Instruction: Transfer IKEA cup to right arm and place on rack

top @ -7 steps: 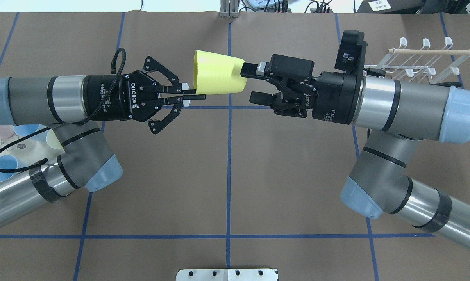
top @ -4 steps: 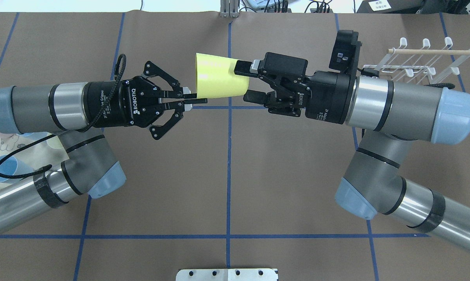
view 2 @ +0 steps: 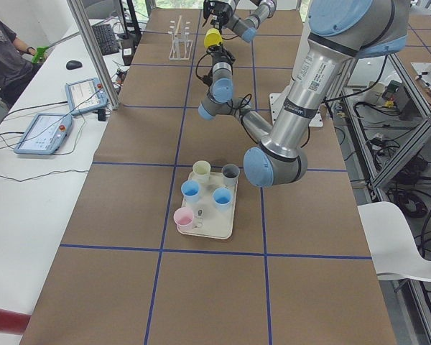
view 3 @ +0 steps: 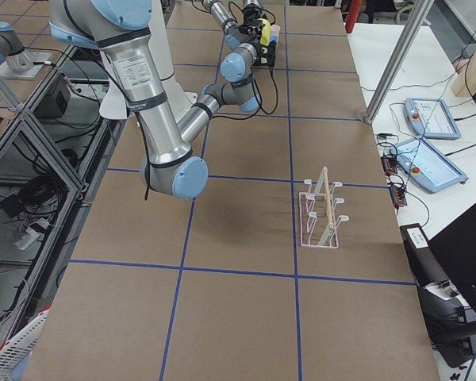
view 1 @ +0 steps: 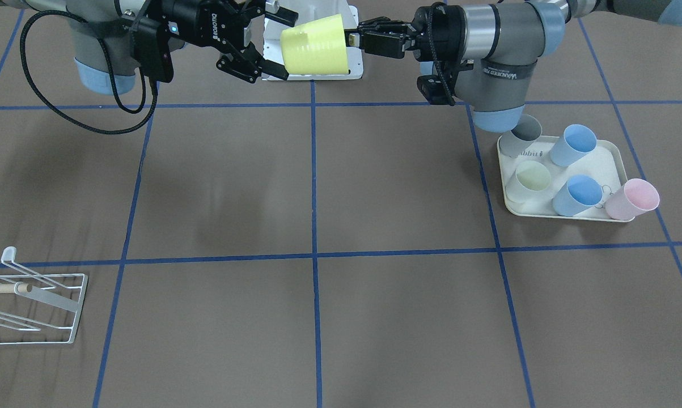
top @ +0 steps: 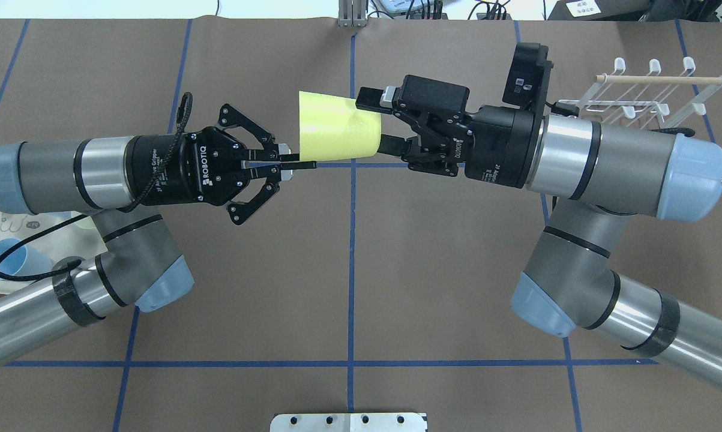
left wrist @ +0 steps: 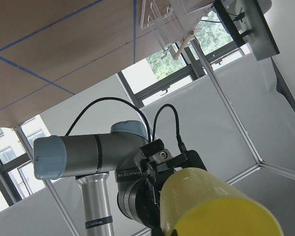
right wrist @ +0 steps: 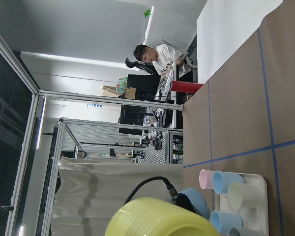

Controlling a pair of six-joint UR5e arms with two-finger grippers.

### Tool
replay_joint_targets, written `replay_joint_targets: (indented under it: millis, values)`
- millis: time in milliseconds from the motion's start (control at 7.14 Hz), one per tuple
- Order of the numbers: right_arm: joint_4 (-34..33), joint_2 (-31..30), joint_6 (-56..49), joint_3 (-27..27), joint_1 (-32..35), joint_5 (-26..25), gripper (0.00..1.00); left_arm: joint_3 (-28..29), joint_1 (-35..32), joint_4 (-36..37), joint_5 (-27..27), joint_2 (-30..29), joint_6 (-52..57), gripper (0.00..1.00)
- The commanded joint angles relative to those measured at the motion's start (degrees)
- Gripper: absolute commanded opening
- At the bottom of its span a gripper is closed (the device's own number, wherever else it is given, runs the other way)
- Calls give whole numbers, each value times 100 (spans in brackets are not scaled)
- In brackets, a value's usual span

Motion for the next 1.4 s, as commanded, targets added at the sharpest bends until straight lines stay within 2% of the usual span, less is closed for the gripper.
replay_joint_targets:
  millis: [0, 700, 840, 980, 1120, 1260]
  values:
    - [0, 1, 0, -1, -7, -4, 97, 0, 49, -10, 65, 3, 1, 0]
    - [35, 9, 0, 8, -50, -4, 96, 0, 84, -54, 74, 3, 1, 0]
    - [35, 9, -9, 8, -68, -4, 94, -9, 93, -54, 126, 3, 1, 0]
    - [44, 9, -9, 8, -77, -4, 84, 0, 119, -62, 153, 3, 1, 0]
    - [44, 9, -9, 8, -77, -4, 63, 0, 120, -62, 153, 3, 10, 0]
    - [44, 9, -9, 17, -77, -4, 42, 9, 128, -62, 153, 3, 18, 15]
